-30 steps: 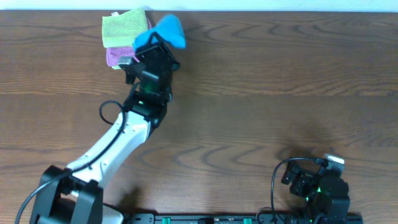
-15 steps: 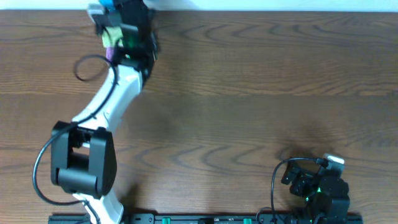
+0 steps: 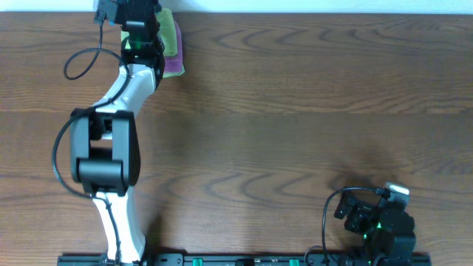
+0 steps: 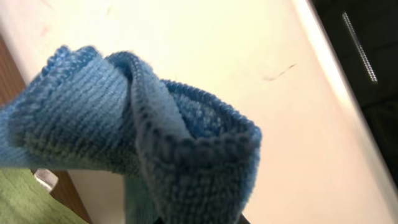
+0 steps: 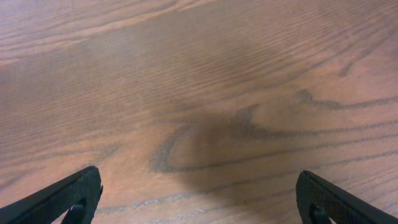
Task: Fold the cloth
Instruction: 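Carry the folded cloth to the green and pink stack, then lower the blue cloth onto the stack and open the left gripper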
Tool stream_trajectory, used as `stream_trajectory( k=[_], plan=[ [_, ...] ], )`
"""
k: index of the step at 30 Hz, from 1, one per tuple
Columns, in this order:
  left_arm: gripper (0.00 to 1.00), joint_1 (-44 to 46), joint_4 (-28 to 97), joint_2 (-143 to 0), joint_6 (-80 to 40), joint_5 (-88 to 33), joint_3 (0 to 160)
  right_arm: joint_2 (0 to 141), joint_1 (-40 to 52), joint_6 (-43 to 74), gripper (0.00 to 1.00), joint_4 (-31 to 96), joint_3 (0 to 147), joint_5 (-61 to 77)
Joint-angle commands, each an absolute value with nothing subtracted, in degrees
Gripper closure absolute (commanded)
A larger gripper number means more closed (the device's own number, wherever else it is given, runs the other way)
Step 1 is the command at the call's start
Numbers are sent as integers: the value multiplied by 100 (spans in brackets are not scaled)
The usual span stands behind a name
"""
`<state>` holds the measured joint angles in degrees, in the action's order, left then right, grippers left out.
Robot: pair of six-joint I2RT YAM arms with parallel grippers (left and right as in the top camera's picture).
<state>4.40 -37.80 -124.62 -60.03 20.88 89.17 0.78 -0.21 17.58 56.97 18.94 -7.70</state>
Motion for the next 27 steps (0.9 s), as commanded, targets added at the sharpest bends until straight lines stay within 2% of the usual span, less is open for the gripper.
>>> stream_trajectory(
  k=[1,6,16,27],
  plan=[
    [94,357,-4123,-12696,-5833,1815,9019,36,-67,1839,1,5708,1861,-834],
    [94,316,-4615,-12997,-5999,1586,9056,36,-67,1839,1,5708,1863,-834],
    [94,344,-3745,-13093,-5913,1258,9094,36,-67,1839,1,5708,1861,-834],
    [94,384,-3701,-13093,-6088,652,9091,36,-67,1839,1,5708,1861,-834]
  ],
)
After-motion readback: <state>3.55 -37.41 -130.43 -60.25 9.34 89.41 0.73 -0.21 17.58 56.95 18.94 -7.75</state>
